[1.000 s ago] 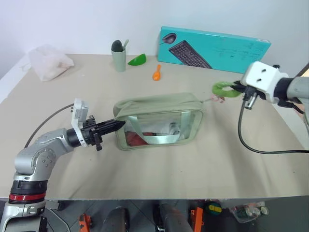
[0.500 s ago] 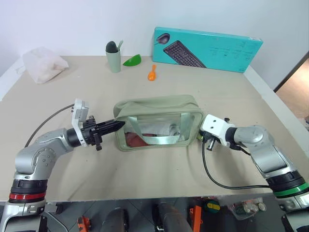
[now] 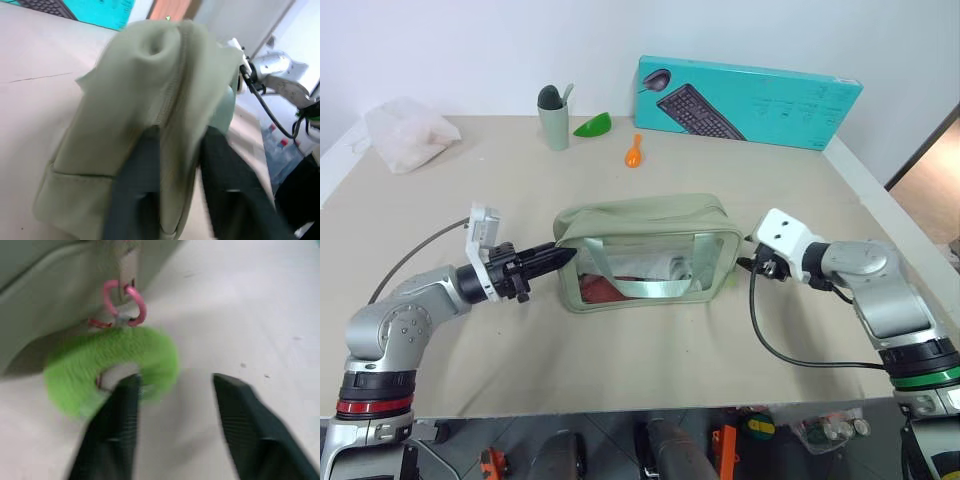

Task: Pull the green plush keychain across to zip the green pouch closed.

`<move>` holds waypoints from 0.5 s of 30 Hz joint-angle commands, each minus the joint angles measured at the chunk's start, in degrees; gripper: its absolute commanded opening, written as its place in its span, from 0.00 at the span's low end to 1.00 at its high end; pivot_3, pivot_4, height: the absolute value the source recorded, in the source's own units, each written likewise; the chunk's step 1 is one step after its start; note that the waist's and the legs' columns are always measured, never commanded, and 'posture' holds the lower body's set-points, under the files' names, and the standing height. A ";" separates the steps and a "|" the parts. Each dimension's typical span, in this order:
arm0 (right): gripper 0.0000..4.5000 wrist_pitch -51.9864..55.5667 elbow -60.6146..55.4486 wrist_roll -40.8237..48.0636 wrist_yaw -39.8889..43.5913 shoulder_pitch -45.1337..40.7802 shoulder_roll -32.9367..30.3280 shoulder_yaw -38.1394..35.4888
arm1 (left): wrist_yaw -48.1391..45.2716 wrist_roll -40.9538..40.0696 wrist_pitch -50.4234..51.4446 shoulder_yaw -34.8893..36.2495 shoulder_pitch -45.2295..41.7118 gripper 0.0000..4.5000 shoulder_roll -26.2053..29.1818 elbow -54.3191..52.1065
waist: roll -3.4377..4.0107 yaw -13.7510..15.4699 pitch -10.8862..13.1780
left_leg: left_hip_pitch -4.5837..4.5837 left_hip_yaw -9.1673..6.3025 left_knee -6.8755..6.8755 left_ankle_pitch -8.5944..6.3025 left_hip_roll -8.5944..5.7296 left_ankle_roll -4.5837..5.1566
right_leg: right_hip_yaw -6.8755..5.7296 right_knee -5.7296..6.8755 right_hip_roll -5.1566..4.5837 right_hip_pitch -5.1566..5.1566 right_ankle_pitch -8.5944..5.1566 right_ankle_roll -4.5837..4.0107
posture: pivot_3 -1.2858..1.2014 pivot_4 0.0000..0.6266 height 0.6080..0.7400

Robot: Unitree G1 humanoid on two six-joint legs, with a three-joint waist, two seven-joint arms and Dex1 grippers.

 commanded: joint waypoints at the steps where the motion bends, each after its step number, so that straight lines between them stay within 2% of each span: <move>1: 0.67 1.07 -0.25 6.08 3.22 0.32 -2.40 -7.70 | 0.60 -2.43 0.73 2.53 -1.56 0.51 0.19 -1.30 | 0.00 0.01 0.00 | 0.00 0.01 0.00 0.00 -0.02 0.01 | 0.01 0.00 -0.01 0.00 0.01 0.01 | 0.52 0.24 1.00; 2: 0.67 1.59 0.24 7.76 4.04 0.84 -3.04 -9.72 | 0.99 -2.75 0.58 3.16 -1.48 0.63 0.24 -1.72 | 0.00 0.02 0.00 | -0.01 0.00 0.00 -0.01 -0.04 0.01 | 0.01 0.00 -0.01 0.00 0.01 0.02 | 0.52 0.24 1.00; 6: 0.67 2.08 -0.99 14.74 9.93 6.35 -6.40 -17.28 | 3.74 -4.29 1.22 6.49 -0.45 0.91 1.92 -4.36 | 0.00 0.10 0.00 | -0.04 -0.02 -0.01 -0.04 -0.08 0.06 | -0.01 -0.07 -0.08 0.04 0.01 0.02 | 0.52 0.24 1.00; 11: 0.67 4.09 -4.14 22.15 13.42 15.15 -8.55 -28.66 | 5.37 -12.46 7.53 16.51 5.57 0.91 6.92 -6.07 | 0.01 -0.23 0.01 | 0.01 0.00 -0.08 -0.08 -0.05 0.09 | 0.01 -0.09 -0.06 0.04 -0.02 0.01 | 0.52 0.24 1.00; 15: 0.67 7.00 -8.12 26.77 12.53 20.18 -7.77 -35.24 | 4.01 -10.97 7.97 20.89 13.93 0.91 10.32 -4.14 | 0.02 -0.26 0.00 | 0.18 0.00 -0.11 -0.08 0.04 0.08 | -0.04 -0.08 0.00 0.10 -0.13 -0.16 | 0.52 0.24 1.00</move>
